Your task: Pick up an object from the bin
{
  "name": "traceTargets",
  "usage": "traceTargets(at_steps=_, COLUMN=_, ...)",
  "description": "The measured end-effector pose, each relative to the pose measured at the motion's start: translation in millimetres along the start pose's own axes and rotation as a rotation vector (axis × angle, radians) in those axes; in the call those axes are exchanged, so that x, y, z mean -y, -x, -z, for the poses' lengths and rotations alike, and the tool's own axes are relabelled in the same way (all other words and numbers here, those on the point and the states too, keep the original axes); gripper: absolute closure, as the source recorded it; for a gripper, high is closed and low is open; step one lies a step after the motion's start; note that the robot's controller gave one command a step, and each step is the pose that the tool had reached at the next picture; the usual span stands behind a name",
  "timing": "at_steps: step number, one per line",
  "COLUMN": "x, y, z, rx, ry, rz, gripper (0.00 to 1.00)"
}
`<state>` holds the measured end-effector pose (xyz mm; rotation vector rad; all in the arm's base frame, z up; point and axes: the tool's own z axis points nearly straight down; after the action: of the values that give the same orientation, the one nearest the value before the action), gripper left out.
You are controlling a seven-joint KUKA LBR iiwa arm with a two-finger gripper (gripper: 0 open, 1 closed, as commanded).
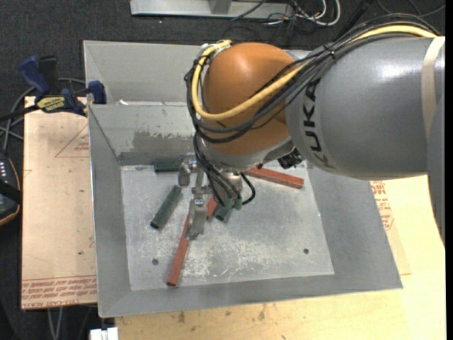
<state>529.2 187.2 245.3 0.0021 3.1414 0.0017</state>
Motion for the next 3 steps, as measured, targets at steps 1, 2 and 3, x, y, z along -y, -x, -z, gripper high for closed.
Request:
traceTargets(at_steps=1, x=38, y=3.1, z=-129, rx=-0.008, ry=-0.003, rz=0.121, gripper=0.0)
traceTargets(at_steps=2, x=20, y=-41.6, z=-174, rx=0.013, ry=0.001, rz=0.236, gripper=0.0)
traceTargets(at_steps=3, x=20, y=-42.0, z=-173, rx=0.009, ry=0.002, rz=0.234, gripper=1.0)
